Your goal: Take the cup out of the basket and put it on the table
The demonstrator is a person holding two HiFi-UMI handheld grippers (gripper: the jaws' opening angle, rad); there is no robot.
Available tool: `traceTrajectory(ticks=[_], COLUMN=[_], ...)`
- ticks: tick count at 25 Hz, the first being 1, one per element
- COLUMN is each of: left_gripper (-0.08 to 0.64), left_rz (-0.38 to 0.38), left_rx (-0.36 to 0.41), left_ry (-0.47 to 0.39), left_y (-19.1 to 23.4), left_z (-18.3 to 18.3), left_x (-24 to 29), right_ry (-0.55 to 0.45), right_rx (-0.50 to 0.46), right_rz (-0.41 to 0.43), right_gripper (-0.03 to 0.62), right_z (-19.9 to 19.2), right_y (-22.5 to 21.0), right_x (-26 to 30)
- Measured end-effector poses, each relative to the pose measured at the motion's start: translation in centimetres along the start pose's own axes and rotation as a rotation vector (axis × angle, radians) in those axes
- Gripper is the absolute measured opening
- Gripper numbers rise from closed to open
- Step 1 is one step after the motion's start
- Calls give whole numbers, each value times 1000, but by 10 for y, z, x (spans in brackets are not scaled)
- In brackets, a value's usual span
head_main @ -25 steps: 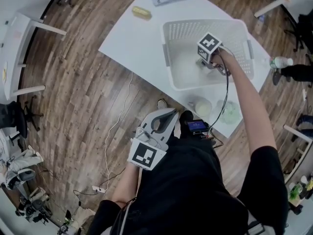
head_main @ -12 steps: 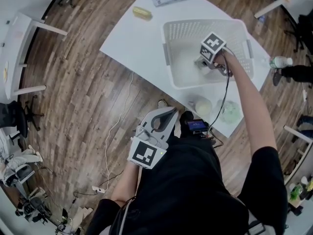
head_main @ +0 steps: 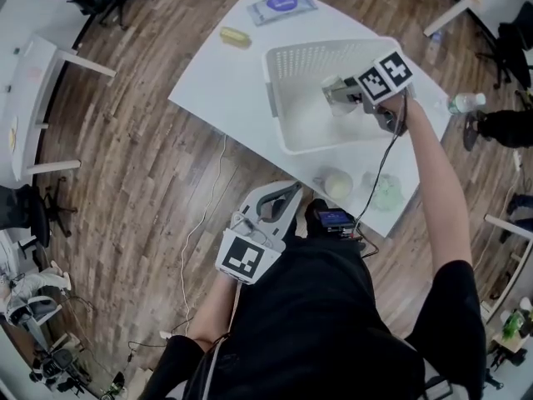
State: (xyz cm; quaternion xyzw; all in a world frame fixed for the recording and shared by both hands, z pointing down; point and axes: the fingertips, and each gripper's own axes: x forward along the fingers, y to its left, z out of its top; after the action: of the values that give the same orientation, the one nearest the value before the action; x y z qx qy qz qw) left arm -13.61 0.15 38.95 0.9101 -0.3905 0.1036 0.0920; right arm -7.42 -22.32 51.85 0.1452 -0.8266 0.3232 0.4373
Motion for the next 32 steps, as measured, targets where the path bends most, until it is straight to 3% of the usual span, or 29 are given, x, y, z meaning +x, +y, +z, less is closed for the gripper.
traceTrajectory(ticks=[6, 15, 20, 25, 32], left_gripper=[9, 9, 9, 9, 9], left_rz=[-13, -70, -88, -99, -98], left_rx=[-14, -58, -34, -22, -8], left_ry=[-42, -116, -127, -122, -135], left_y=[-8, -23, -27, -46, -65], left_z=[13, 37, 48, 55, 53], left_x=[10, 42, 63, 78, 83], right_ry=[-261, -667, -851, -994, -1087], right_rx=[16, -17, -52, -80, -59], right_rz=[28, 4, -100, -266, -474], right_gripper=[229, 229, 227, 227, 227], right_z=[8, -37, -67, -118, -188], right_y=[31, 89, 111, 109, 81], right_x=[-71, -165, -208, -242, -244])
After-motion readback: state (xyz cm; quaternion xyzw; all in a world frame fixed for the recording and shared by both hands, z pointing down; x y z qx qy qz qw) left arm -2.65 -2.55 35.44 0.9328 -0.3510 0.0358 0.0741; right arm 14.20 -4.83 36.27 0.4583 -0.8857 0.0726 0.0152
